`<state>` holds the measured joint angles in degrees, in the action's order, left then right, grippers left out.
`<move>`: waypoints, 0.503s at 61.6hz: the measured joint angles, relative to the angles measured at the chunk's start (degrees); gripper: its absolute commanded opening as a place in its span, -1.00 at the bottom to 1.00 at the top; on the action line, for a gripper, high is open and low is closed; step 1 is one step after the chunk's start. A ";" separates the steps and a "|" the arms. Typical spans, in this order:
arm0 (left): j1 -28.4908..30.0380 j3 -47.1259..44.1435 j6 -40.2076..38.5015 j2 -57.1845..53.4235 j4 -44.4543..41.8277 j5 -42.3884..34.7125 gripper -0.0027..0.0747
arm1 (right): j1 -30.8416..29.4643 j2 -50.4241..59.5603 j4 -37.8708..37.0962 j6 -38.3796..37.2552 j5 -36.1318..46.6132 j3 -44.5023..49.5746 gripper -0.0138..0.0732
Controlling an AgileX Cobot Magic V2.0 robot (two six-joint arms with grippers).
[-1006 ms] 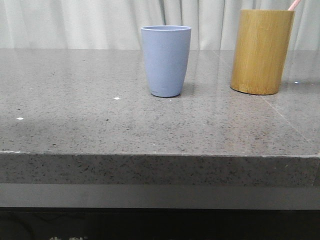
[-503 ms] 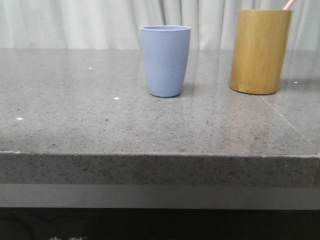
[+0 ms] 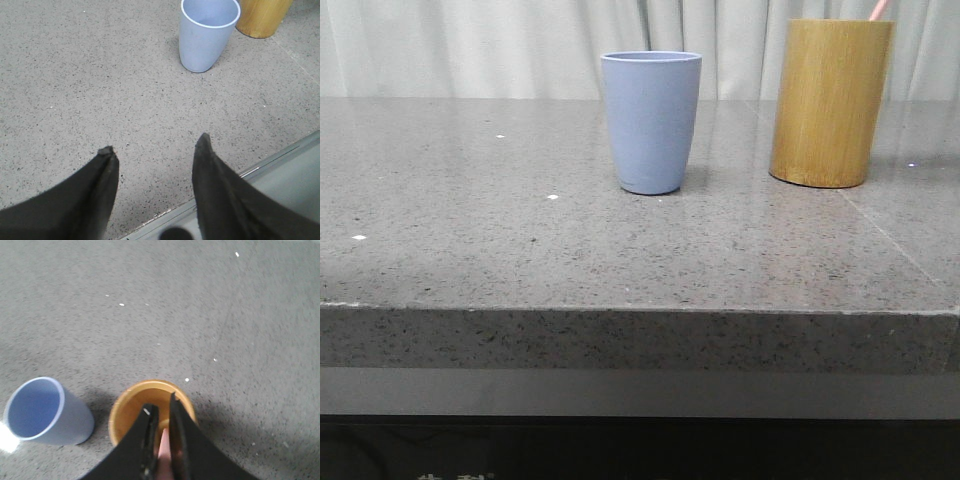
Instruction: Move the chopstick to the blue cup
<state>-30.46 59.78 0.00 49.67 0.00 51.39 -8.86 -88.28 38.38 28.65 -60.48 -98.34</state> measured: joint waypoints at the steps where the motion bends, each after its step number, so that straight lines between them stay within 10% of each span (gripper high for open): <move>1: 0.00 0.00 0.00 0.00 0.00 0.00 -0.03 | 0.00 0.00 0.00 0.00 -0.68 -0.93 -0.83; 31: 0.00 0.00 0.00 0.00 0.00 -0.69 -0.03 | 17.79 0.11 -2.31 0.00 -5.60 -16.13 -0.83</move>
<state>-30.46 59.78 0.00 49.67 0.00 50.69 8.93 -88.17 36.08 28.65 -66.08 -114.47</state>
